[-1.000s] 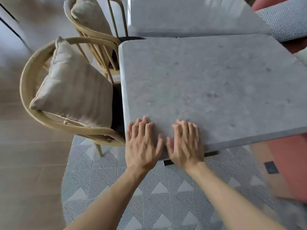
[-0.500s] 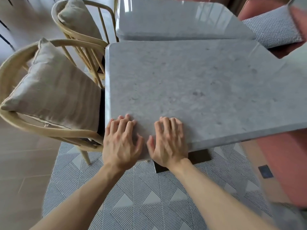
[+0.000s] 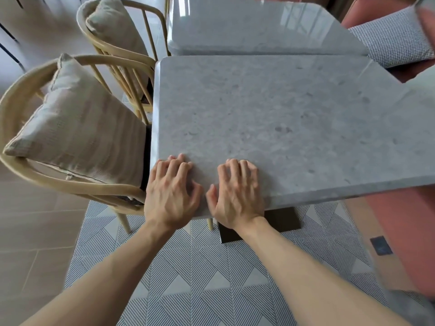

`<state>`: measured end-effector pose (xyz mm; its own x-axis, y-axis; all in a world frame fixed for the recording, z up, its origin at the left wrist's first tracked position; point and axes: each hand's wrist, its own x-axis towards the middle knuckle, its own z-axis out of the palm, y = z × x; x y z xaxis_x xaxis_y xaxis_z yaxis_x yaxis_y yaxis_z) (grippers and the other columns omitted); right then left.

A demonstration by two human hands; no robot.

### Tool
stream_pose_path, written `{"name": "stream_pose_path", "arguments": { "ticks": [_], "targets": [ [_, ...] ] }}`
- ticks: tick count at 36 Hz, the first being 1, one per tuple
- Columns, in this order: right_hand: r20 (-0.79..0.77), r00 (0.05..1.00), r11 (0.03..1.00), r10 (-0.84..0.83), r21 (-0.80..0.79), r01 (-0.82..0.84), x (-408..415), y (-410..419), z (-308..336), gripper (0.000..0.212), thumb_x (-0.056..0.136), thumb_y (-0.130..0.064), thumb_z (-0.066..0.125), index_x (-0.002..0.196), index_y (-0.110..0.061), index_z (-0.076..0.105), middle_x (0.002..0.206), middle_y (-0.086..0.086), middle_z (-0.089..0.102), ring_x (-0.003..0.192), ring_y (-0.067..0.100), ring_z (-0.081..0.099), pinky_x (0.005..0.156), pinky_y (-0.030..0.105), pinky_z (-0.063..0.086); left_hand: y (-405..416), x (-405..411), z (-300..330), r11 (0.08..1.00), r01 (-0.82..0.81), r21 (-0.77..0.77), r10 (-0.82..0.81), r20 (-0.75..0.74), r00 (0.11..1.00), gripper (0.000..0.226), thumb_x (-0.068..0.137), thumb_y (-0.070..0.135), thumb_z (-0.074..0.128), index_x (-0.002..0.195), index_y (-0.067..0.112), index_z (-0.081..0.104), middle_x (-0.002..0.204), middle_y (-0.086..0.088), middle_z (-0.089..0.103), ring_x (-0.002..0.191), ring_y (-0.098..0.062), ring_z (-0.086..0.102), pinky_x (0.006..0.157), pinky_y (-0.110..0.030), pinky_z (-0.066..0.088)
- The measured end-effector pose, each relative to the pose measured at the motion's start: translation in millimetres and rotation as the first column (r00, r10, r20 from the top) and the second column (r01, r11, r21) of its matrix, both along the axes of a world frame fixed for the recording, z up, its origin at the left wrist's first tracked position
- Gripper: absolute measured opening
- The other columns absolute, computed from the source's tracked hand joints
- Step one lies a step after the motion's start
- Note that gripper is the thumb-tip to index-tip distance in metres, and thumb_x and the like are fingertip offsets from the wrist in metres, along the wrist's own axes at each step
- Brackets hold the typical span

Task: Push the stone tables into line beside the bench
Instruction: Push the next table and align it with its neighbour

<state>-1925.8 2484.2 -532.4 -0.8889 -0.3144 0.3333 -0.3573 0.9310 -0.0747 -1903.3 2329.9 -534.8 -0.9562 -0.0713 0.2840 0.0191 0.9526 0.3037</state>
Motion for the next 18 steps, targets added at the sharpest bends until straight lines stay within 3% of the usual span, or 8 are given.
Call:
{"name": "stream_pose_path", "arguments": {
  "ticks": [10, 18],
  "targets": [
    [0.003, 0.999, 0.999, -0.036, -0.016, 0.036, -17, -20, 0, 0.033, 0.082, -0.037, 0.047, 0.096, -0.008, 0.054, 0.101, 0.014, 0.056, 0.099, 0.034, 0.05, 0.098, 0.05, 0.038, -17, -22, 2, 1.0, 0.017, -0.006, -0.017, -0.016, 1.0, 0.045, 0.082, 0.032, 0.046, 0.116, 0.009, 0.066, 0.132, -0.005, 0.061, 0.123, -0.029, 0.051, 0.109, -0.037, 0.032],
    [-0.005, 0.999, 0.999, -0.037, -0.033, 0.037, -23, -25, 1, 0.031, 0.082, -0.036, 0.047, 0.093, -0.008, 0.054, 0.099, 0.014, 0.056, 0.098, 0.033, 0.05, 0.098, 0.051, 0.039, -23, -30, 1, 0.999, 0.04, 0.013, -0.039, -0.028, 0.999, 0.048, 0.082, 0.035, 0.046, 0.117, 0.009, 0.067, 0.133, -0.005, 0.061, 0.127, -0.03, 0.051, 0.11, -0.042, 0.035]
  ]
}}
